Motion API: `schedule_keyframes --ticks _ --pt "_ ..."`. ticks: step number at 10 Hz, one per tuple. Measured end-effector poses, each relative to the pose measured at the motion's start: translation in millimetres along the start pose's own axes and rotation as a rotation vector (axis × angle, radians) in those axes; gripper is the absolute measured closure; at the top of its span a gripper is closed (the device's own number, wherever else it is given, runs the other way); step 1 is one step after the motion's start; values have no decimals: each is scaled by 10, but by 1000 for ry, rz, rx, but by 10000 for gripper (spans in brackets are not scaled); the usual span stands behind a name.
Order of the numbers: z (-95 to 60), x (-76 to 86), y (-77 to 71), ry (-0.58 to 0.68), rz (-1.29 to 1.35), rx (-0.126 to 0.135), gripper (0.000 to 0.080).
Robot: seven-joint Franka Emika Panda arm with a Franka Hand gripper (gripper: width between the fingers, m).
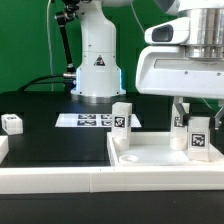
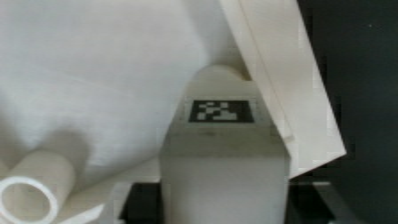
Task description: Assemble square table
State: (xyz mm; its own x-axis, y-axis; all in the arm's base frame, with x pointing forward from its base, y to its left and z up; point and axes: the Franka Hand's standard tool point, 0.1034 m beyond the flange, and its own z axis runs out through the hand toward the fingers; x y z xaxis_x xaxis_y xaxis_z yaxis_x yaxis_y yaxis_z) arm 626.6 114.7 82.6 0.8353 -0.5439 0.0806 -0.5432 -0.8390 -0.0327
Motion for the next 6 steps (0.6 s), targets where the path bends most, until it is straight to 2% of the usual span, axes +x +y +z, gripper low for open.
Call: schedule_keyframes --ticks 6 --pt "0 -17 -10 -8 493 1 509"
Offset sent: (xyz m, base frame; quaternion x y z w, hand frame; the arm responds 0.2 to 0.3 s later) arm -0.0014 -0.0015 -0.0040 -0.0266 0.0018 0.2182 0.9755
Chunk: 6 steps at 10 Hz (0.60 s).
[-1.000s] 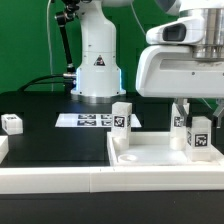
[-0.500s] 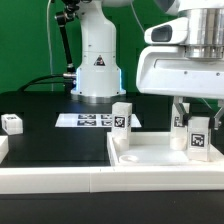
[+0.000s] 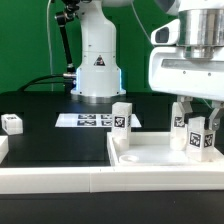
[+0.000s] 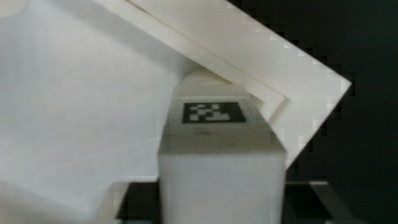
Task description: Assemble square table
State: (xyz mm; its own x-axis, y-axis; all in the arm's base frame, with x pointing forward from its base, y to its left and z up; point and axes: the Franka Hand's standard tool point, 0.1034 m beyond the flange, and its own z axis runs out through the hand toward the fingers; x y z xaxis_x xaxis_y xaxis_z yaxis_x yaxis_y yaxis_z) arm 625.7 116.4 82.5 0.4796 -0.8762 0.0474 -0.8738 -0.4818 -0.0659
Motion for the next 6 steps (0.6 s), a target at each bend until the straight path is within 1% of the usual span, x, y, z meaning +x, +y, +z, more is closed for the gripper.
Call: schedule_keyframes --ticks 3,4,5,6 --pt "-1 5 9 -17 232 -1 509" --pt "-2 -1 12 -28 399 -3 509" --pt "-2 -3 13 -26 476 -4 509" --pt "1 9 17 -25 498 -4 509"
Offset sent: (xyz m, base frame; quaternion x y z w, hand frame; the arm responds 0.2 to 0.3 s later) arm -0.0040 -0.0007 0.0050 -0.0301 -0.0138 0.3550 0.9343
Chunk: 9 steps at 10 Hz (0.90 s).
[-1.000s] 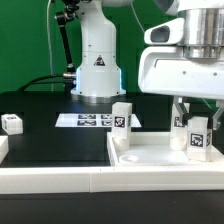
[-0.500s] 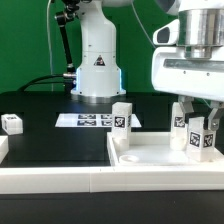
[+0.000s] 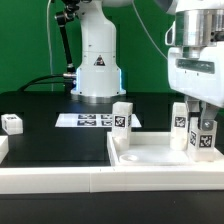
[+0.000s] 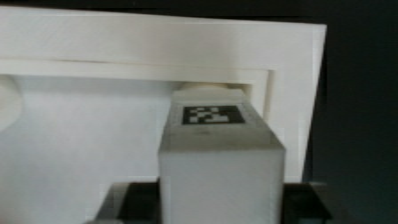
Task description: Assemble square table
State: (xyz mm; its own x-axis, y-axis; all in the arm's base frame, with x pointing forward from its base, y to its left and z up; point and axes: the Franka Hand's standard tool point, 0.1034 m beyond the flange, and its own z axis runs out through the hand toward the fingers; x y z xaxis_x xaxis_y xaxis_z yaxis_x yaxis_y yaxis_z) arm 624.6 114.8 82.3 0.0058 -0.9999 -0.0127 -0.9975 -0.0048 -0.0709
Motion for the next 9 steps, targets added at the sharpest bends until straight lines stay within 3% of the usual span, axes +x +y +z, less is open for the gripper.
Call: schedule_keyframes --ticks 4,5,6,7,8,9 --pt "1 3 0 -14 93 -1 509" --pt "2 1 1 -14 51 0 424" --pt "9 2 6 -13 31 -2 288" --pt "7 -11 11 -14 -46 -8 288" --pt "10 -34 15 -15 -175 -7 179" --pt "15 -72 24 -18 -274 -7 159"
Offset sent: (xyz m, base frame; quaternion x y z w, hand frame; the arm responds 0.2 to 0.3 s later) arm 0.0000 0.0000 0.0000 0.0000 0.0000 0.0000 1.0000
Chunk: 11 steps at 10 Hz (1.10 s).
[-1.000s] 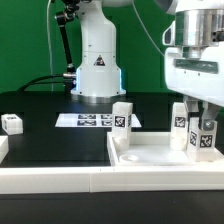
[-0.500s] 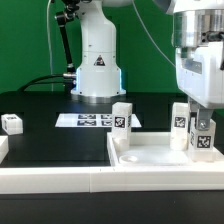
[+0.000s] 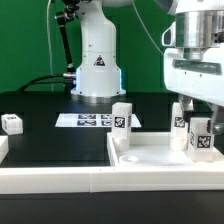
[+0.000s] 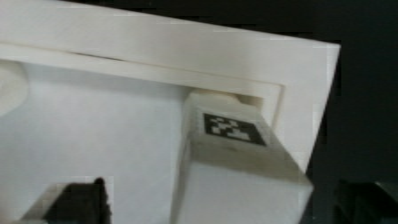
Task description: Assemble square table
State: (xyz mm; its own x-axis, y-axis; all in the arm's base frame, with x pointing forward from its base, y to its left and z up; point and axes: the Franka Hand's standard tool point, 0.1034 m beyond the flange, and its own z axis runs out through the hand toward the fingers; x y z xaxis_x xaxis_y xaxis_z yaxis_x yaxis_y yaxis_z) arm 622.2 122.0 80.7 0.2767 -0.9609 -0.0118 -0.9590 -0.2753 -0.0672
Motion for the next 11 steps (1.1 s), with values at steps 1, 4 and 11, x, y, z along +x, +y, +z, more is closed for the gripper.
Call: schedule_keyframes --ticks 1,4,11 --pt "5 -22 -2 -2 -104 0 159" --pt "26 5 -14 4 -372 9 150" --pt "23 76 -10 12 -879 5 150"
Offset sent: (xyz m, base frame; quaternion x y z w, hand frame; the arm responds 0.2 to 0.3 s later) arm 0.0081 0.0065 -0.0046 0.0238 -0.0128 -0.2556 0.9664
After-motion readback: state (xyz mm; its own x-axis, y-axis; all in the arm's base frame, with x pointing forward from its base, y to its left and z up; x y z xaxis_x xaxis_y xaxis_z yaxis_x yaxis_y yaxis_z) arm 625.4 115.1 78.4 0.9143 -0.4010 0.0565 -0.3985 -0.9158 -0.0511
